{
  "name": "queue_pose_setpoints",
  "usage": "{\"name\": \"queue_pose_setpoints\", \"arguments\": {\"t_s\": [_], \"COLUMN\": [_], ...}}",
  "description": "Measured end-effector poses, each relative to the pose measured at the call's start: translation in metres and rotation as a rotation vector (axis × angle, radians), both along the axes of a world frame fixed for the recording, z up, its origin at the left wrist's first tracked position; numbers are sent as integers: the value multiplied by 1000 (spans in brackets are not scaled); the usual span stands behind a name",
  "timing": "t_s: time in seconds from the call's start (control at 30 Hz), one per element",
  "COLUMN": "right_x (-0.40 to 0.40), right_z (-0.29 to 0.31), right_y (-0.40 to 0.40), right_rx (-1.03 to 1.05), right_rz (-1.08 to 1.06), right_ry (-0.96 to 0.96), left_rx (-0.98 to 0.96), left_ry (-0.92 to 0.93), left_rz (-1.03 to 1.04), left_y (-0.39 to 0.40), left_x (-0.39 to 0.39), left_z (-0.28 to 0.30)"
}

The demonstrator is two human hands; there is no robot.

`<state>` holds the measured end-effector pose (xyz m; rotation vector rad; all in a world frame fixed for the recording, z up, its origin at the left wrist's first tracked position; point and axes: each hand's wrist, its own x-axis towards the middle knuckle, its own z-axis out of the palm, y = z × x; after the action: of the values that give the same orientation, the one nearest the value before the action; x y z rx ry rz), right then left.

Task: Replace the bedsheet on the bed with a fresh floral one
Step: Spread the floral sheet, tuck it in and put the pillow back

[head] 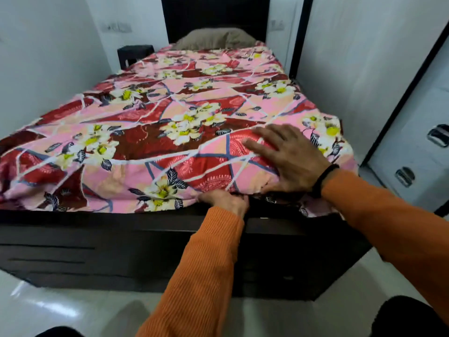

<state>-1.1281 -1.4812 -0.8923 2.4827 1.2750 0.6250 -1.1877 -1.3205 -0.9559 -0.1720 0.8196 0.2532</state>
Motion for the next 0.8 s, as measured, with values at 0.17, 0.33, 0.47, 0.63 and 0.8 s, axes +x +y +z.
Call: {"name": "queue_pose_setpoints", "arguments": {"t_s": [0.17,0.33,0.47,0.63,0.8], "right_x": [0,-13,-36,-58,-55], "right_z": [-20,-15,3,38,98], "right_y": [-23,-22,-3,41,120], "right_rx": [58,68,101,51,79], "right_rz": [-91,-138,-304,-579,-540], "right_ry": [50,226,433,611,802], "left_rx": [88,280,236,231,250], "left_ry": [-77,13,118,291,390], "left_rz": [11,-175,-382,-365,-288], "left_y": [-10,-12,-3,51,135], "left_x": [10,-1,-21,-74,-110], "left_z": [-15,8,39,96,117]}}
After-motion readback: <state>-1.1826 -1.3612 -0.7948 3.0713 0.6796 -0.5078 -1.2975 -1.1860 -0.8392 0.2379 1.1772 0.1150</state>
